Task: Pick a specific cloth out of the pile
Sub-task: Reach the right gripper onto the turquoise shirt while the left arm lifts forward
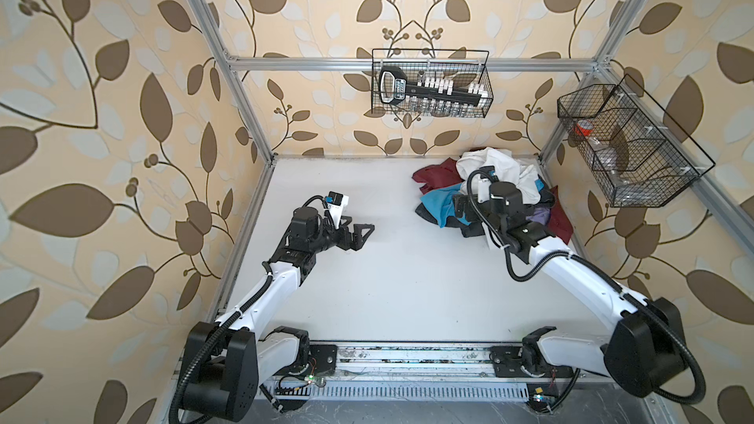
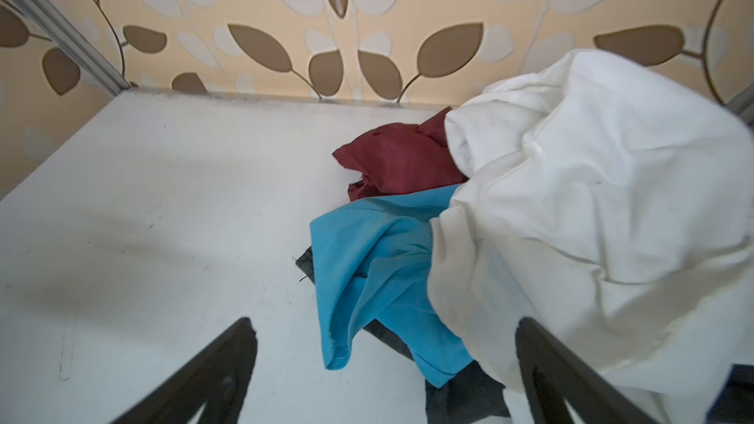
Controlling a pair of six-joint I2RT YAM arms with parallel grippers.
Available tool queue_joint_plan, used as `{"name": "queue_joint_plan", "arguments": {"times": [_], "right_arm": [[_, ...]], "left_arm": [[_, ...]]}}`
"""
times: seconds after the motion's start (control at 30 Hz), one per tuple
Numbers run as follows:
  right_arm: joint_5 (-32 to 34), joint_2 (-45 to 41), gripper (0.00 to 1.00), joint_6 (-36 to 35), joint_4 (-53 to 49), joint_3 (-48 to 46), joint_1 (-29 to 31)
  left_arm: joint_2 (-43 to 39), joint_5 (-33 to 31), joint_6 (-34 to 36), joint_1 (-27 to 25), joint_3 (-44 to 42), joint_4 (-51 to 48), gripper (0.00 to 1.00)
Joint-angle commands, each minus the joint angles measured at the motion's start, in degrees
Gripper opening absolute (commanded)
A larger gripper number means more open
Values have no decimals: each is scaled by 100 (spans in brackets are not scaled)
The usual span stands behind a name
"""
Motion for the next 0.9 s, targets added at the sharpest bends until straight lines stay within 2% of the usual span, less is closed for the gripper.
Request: {"name": "queue_joint_plan", "arguments": {"times": [0.0,0.13,0.27,0.6,0.73,0.8,0.87], "right_arm": [[301,685,99,172,-749,450,257],[360,1549,96,355,-1054,1029,288],[737,2063,96,476,-1206,1353,283],[530,2889,95,595,-1104,1824,124],[493,3091,80,625,-1113,1979,103],[520,3156,64,640,-1151,2025,105],[588,3164,42,642,-1185,2039,97]], "left_arm": [[83,1110,449,-164,324,-329,99],[139,1258,647,-324,441,-595,99],[105,1310,853,-477,511,-831,99],[-31,1185,1086,-734,569,-1152,99],[-131,1138,1115,-779,551,-1152,99],[-151,1116,1120,-796,551,-1152,99],[-169,1090,1137,-806,534,-1161,99]]}}
